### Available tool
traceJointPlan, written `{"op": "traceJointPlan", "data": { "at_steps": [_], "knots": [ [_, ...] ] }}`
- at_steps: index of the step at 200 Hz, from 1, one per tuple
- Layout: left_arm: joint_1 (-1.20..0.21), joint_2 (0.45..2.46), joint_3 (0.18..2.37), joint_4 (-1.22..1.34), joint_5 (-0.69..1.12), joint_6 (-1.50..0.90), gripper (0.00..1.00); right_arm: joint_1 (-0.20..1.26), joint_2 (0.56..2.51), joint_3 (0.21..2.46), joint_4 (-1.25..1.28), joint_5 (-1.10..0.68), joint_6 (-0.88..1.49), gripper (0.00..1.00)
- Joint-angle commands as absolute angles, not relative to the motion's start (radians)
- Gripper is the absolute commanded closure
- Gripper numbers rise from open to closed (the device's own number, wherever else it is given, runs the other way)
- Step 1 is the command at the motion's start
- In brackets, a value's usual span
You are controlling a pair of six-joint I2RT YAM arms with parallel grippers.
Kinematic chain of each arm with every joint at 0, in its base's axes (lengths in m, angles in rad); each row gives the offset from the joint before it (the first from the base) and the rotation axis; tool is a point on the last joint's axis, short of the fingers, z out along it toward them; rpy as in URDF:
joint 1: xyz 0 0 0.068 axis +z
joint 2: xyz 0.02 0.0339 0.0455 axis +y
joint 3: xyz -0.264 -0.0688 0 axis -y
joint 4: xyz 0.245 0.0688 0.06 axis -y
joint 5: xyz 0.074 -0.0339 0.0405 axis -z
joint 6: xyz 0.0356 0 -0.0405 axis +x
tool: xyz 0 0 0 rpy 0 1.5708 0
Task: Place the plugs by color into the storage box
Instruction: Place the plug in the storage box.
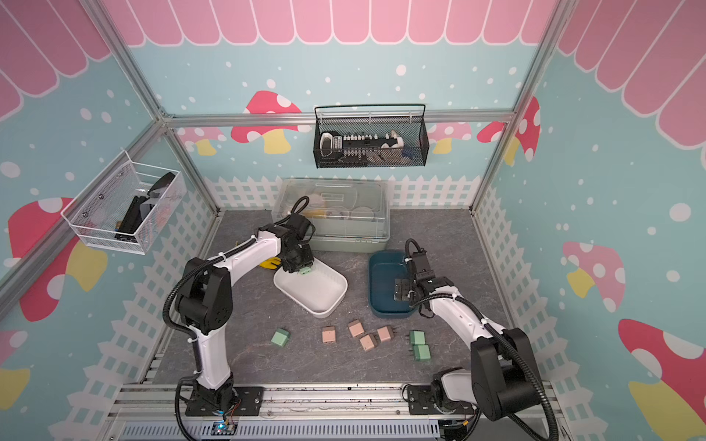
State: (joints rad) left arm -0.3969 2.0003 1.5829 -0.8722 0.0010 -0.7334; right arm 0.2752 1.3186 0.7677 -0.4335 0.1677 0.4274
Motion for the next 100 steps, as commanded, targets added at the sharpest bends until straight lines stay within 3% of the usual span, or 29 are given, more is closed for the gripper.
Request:
{"op": "traceJointPlan", "data": {
  "at_steps": [1, 100],
  "knots": [
    [-0.399, 1.999, 1.554, -0.823, 0.032, -0.756, 0.62, 0.279, 1.296, 0.752, -0.466, 0.187, 0.450, 0.01],
    [-0.393, 1.952, 1.373, -0.705, -0.005, -0.825, 0.62, 0.279, 1.306, 0.750, -0.469, 0.192, 0.476, 0.01]
  ]
}}
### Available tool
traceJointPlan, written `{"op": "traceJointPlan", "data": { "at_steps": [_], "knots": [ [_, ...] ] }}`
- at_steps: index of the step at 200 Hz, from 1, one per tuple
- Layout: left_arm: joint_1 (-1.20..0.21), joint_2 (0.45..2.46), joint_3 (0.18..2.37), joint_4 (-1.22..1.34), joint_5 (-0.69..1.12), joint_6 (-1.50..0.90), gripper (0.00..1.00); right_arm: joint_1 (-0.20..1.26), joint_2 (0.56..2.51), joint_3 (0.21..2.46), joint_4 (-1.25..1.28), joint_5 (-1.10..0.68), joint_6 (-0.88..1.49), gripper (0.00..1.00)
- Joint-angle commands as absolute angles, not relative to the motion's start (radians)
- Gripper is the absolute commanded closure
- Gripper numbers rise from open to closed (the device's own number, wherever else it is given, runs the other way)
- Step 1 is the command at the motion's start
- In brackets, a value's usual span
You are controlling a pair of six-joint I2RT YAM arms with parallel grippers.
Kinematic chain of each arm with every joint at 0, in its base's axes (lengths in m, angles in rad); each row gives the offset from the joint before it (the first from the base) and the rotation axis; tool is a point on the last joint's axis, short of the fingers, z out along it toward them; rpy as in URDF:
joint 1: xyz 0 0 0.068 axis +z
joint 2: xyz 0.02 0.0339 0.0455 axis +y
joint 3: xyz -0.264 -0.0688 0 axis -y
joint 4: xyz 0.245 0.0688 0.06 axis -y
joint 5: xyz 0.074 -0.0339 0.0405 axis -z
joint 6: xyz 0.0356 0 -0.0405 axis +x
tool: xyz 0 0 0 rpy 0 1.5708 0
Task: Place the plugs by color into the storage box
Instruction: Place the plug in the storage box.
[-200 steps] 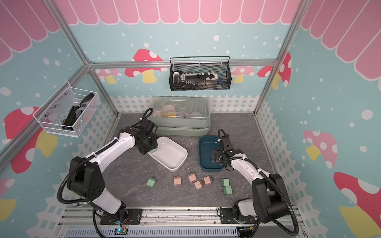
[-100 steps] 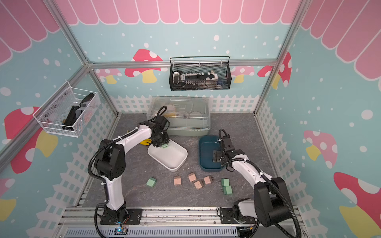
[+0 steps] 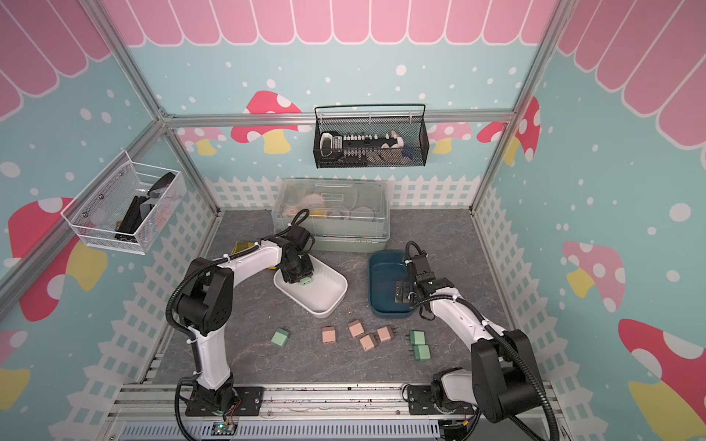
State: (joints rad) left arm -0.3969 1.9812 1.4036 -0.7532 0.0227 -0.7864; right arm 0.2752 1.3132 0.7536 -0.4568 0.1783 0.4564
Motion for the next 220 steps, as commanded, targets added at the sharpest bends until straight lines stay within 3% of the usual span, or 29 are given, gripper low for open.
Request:
{"op": "traceJointPlan", "data": {
  "at_steps": [1, 65, 81, 118, 139, 220],
  "knots": [
    [-0.394, 1.953, 1.371, -0.705, -0.005, -0.825, 0.62, 0.279, 1.306, 0.750, -0.469, 0.192, 0.477, 0.01],
    [-0.368, 1.979, 1.345, -0.655, -0.003, -0.840, 0.54, 0.280, 1.308, 0.754, -0.478, 0.193, 0.470, 0.01],
    [-0.369, 1.967, 1.345, -0.656, -0.003, -0.829, 0.47, 0.279, 1.303, 0.752, -0.477, 0.198, 0.466, 0.01],
    [-0.376, 1.895, 1.363, -0.698, -0.012, -0.788, 0.40, 0.279, 1.315, 0.764, -0.468, 0.193, 0.463, 0.01],
    [-0.374, 1.850, 1.365, -0.704, 0.024, -0.785, 0.28, 0.279, 1.326, 0.773, -0.456, 0.188, 0.464, 0.01],
    [-0.390, 1.523, 1.227, -0.844, 0.007, -0.687, 0.27, 0.279, 1.317, 0.766, -0.434, 0.172, 0.467, 0.01]
  ]
}}
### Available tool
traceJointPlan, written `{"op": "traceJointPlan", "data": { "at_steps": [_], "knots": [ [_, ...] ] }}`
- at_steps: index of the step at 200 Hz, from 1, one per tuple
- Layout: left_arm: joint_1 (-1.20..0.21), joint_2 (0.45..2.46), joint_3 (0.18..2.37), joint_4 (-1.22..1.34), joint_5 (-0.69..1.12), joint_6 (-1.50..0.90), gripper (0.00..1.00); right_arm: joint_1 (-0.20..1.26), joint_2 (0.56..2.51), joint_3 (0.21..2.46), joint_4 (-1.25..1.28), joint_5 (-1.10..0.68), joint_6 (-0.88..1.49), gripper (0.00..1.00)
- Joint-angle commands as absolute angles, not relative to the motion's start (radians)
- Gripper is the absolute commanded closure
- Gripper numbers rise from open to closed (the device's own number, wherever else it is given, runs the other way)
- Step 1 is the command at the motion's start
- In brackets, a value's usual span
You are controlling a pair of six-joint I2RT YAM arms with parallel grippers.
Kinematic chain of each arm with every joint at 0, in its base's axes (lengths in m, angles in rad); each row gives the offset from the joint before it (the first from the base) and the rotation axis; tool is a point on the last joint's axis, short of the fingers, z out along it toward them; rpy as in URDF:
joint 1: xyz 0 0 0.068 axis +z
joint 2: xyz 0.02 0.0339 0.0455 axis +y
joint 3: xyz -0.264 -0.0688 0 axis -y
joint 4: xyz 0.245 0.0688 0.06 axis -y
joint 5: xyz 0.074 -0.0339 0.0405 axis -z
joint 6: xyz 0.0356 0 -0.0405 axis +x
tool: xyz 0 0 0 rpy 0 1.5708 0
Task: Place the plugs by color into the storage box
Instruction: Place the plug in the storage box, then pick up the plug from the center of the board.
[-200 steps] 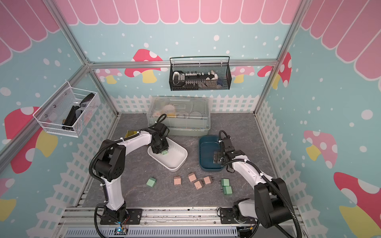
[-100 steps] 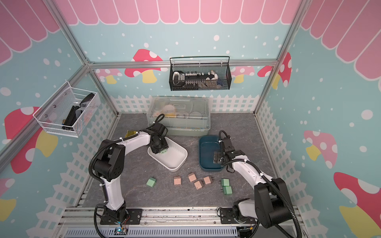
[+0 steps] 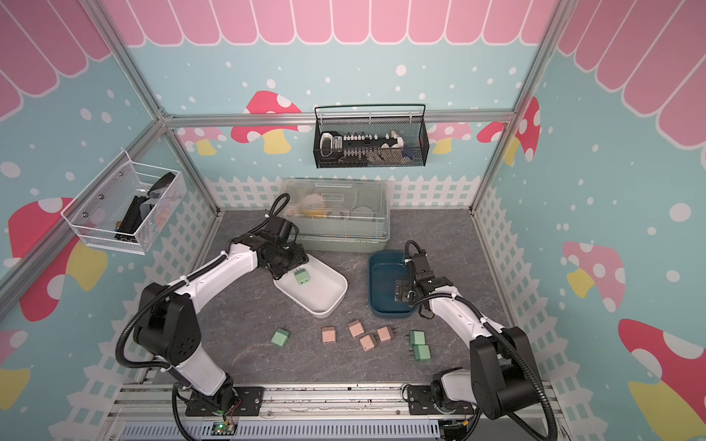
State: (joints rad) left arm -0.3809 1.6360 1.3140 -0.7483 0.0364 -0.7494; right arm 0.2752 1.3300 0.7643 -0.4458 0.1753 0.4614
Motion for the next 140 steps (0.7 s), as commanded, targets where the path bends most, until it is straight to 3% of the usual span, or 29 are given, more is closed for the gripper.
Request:
{"op": "traceJointPlan", "data": {
  "at_steps": [1, 66, 140],
  "knots": [
    [-0.391, 1.516, 1.222, -0.846, 0.008, -0.685, 0.27, 0.279, 1.316, 0.765, -0.434, 0.172, 0.466, 0.01],
    [-0.489, 1.170, 0.799, -0.863, -0.043, -0.708, 0.29, 0.279, 1.298, 0.721, -0.417, 0.150, 0.483, 0.01],
    [-0.547, 1.174, 0.604, -0.729, -0.015, -0.813, 0.19, 0.281, 1.253, 0.681, -0.428, 0.141, 0.493, 0.01]
  ]
}}
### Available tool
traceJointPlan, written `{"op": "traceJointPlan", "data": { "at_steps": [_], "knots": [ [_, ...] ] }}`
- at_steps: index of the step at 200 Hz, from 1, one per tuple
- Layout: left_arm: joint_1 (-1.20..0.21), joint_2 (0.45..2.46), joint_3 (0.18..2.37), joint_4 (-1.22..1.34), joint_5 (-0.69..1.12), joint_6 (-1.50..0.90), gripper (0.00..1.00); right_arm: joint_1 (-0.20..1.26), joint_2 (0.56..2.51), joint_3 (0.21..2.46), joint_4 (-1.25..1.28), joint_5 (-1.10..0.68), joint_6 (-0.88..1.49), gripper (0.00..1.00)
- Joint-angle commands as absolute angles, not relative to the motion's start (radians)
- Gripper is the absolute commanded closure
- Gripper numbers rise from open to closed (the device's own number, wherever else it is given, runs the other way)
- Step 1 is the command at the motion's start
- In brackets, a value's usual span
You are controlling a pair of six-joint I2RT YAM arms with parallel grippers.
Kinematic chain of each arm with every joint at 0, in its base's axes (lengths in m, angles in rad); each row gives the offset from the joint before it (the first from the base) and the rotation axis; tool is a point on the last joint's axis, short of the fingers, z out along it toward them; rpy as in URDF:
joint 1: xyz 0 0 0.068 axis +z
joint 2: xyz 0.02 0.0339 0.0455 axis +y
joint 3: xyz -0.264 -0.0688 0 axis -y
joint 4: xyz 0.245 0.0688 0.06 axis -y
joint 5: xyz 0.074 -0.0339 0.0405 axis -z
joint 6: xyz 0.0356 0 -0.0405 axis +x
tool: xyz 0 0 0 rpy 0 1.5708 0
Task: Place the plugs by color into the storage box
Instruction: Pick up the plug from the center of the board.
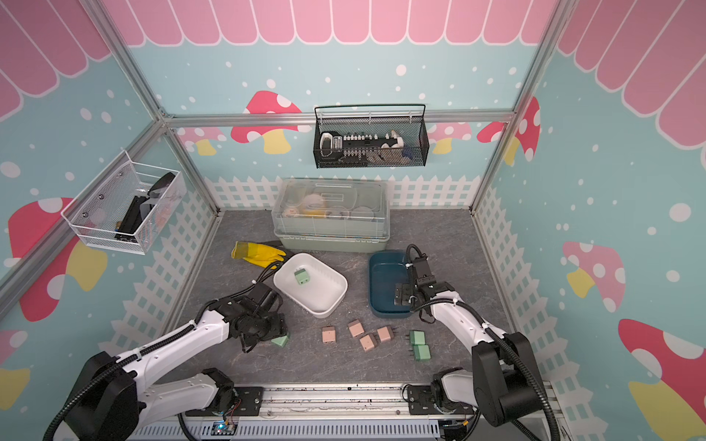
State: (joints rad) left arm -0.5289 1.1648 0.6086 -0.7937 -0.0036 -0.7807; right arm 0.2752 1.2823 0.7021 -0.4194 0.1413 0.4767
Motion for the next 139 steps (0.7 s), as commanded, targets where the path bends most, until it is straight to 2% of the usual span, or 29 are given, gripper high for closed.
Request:
{"op": "traceJointPlan", "data": {
  "at_steps": [1, 69, 125, 139],
  "knots": [
    [-0.547, 1.175, 0.604, -0.726, -0.016, -0.811, 0.19, 0.281, 1.253, 0.681, -0.429, 0.142, 0.493, 0.01],
    [-0.579, 1.236, 0.589, -0.696, -0.009, -0.794, 0.21, 0.281, 1.252, 0.678, -0.437, 0.141, 0.499, 0.01],
    [-0.578, 1.259, 0.588, -0.676, 0.008, -0.804, 0.41, 0.281, 1.265, 0.677, -0.432, 0.136, 0.502, 0.01],
    [-0.579, 1.262, 0.587, -0.686, 0.001, -0.802, 0.53, 0.281, 1.273, 0.680, -0.431, 0.135, 0.502, 0.01]
  ]
}}
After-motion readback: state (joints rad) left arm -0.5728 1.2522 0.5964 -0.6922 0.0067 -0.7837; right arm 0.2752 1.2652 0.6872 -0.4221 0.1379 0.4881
